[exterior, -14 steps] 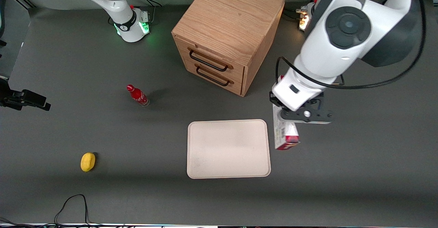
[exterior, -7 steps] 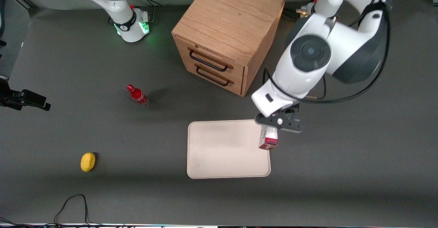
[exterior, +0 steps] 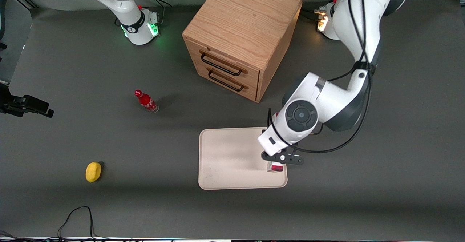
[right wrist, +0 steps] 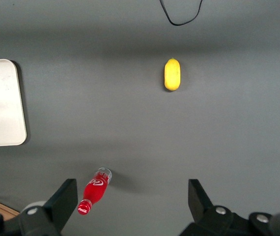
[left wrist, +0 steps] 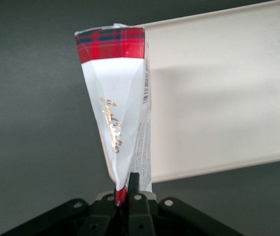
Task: Place red cookie box on tray
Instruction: 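Carry the cookie box over the white tray with the left gripper, then lower the box onto the tray and open the left gripper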
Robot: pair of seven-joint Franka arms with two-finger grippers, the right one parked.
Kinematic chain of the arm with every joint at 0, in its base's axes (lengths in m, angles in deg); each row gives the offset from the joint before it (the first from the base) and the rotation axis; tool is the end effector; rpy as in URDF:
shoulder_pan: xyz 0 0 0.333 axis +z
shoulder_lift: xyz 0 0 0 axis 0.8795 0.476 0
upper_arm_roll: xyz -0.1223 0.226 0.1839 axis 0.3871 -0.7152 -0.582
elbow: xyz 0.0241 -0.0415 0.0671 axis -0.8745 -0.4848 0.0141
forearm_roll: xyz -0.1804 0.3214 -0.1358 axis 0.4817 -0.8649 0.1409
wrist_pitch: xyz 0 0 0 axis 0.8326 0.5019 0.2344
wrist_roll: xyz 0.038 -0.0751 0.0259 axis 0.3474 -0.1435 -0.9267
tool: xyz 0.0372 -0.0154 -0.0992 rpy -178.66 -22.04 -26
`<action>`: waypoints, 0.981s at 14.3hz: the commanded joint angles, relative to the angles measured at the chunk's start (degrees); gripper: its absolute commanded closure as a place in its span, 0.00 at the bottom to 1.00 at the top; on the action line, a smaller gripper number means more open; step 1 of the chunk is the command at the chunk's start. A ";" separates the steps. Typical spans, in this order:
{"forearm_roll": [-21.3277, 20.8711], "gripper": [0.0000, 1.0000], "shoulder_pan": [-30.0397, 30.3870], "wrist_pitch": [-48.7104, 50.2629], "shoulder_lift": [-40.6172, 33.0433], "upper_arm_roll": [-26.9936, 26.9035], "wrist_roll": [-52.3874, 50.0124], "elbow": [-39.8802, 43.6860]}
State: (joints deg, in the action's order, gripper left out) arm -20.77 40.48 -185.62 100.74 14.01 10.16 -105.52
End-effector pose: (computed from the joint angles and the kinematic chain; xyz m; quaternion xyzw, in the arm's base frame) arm 0.6610 -0.3712 0.3471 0.9975 -0.0608 -0.0320 0.0163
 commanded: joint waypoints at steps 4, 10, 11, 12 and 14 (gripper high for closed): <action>-3.14 1.00 -0.70 -7.96 3.84 -0.89 -2.82 -3.03; -3.15 1.00 -0.69 -12.53 5.87 -2.29 -6.78 -3.12; -3.15 1.00 -0.70 -12.71 6.05 -2.38 -6.87 -3.12; -3.23 1.00 -0.70 -12.72 6.31 -2.38 -6.78 -3.12; -3.23 1.00 -0.70 -12.72 6.58 -2.38 -6.78 -3.12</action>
State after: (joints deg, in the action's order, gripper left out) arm -22.90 40.45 -197.64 107.45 12.17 4.88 -108.49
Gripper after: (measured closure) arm 0.969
